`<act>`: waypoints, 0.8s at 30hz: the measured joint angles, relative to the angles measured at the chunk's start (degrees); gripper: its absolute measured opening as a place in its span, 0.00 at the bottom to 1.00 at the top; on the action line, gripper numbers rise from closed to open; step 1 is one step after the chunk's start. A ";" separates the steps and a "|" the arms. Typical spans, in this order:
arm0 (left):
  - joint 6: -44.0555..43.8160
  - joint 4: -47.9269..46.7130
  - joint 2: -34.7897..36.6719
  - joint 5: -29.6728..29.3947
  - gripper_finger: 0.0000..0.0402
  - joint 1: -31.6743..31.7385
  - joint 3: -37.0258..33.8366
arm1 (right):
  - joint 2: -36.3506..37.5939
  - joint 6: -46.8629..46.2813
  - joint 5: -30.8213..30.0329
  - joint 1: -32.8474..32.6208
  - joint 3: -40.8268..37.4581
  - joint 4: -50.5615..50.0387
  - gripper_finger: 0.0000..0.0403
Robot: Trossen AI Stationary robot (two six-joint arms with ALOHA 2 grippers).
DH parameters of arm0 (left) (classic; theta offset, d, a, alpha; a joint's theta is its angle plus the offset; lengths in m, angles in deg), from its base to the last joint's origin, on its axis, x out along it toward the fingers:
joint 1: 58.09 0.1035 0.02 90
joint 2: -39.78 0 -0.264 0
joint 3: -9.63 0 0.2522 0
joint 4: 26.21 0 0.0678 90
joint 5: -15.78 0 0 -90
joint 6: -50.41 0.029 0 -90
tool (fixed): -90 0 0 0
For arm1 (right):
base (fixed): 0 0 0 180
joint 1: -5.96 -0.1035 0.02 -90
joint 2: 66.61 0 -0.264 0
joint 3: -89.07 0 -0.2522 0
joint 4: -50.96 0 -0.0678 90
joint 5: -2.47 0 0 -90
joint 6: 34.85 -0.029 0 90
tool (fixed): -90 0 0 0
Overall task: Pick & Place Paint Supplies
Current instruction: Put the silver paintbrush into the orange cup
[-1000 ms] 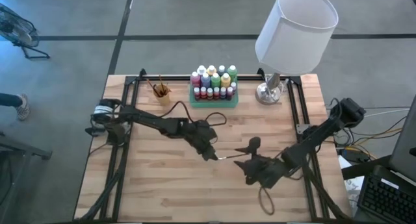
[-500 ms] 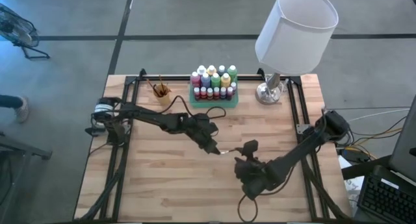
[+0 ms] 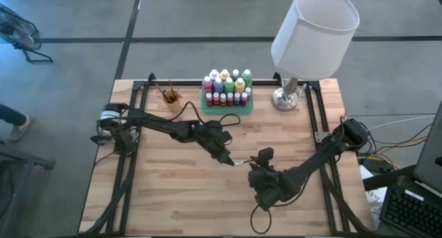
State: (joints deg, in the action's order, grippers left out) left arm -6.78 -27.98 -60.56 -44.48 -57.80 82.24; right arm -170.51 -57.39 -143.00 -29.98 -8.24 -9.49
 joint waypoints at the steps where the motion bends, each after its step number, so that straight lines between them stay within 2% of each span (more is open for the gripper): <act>1: 0.00 -0.02 0.00 0.08 0.00 0.00 0.00 | 0.00 -0.02 0.06 0.00 0.00 -0.68 0.37; 10: 0.02 -0.03 0.00 0.52 0.00 0.00 0.00 | 0.02 -2.80 1.89 0.17 -0.15 -4.14 0.22; 15: 0.04 0.10 0.00 0.61 0.00 0.00 0.00 | 0.02 -2.70 2.46 0.22 -0.15 -4.23 0.06; 20: 1.10 0.26 0.09 1.29 0.00 0.06 0.00 | 0.04 -2.97 2.46 0.17 -0.26 -4.28 0.04; 24: 3.09 0.43 0.09 1.20 0.07 0.00 0.00 | 0.03 -3.03 2.32 0.20 -0.26 -4.29 0.03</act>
State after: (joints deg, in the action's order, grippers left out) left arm -3.69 -27.55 -60.47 -43.28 -57.80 82.24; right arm -170.48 -60.42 -140.68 -29.78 -8.50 -13.78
